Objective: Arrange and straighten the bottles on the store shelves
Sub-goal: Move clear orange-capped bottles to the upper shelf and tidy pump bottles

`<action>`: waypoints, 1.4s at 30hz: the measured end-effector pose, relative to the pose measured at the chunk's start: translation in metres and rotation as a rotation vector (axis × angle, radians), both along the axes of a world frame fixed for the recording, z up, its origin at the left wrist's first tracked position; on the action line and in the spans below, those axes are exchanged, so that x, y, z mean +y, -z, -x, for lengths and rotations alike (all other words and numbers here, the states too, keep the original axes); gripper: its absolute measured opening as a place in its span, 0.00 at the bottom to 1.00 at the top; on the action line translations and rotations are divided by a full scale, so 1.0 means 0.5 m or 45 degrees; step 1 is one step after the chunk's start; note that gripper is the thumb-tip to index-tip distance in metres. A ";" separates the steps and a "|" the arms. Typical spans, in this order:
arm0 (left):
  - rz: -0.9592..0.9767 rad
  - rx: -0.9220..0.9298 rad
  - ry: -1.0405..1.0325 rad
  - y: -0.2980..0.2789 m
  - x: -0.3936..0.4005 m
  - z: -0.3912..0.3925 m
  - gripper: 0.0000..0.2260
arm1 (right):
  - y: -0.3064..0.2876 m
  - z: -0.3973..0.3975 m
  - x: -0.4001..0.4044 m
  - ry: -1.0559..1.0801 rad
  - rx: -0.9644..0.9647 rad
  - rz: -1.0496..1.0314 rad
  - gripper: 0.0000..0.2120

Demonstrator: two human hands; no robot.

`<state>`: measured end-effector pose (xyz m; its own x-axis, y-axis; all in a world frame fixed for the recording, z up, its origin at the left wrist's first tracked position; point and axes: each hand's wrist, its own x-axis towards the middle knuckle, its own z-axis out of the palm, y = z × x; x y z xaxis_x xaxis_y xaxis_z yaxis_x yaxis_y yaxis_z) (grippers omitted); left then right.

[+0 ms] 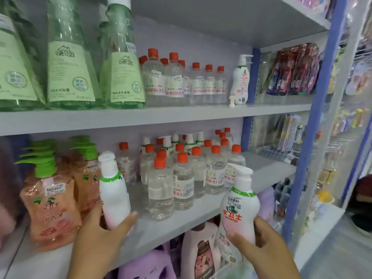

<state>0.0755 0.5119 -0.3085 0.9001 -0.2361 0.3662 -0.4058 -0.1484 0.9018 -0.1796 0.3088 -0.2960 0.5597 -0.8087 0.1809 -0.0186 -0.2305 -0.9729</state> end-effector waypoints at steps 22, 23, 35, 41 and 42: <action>-0.630 0.050 -0.285 -0.023 -0.179 -0.108 0.24 | 0.011 -0.209 -0.676 0.128 0.035 0.193 0.14; -0.595 0.056 -0.331 -0.022 -0.186 -0.100 0.22 | 0.012 -0.218 -0.690 0.091 0.024 0.216 0.14; 0.031 0.202 -0.412 0.018 -0.282 0.072 0.25 | 0.047 -0.211 -0.707 0.040 -0.256 0.424 0.17; -0.071 0.155 -0.505 0.002 -0.282 0.105 0.29 | 0.029 -0.228 -0.580 -0.828 -0.066 0.178 0.39; -0.068 0.132 -0.515 -0.003 -0.283 0.121 0.29 | 0.021 -0.233 -0.576 -0.797 -0.066 0.184 0.38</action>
<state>0.0152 0.3704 -0.3071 0.9556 0.1276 0.2658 -0.2130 -0.3244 0.9216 -0.0633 0.0209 -0.3066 0.9055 -0.2971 0.3029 0.2080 -0.3113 -0.9273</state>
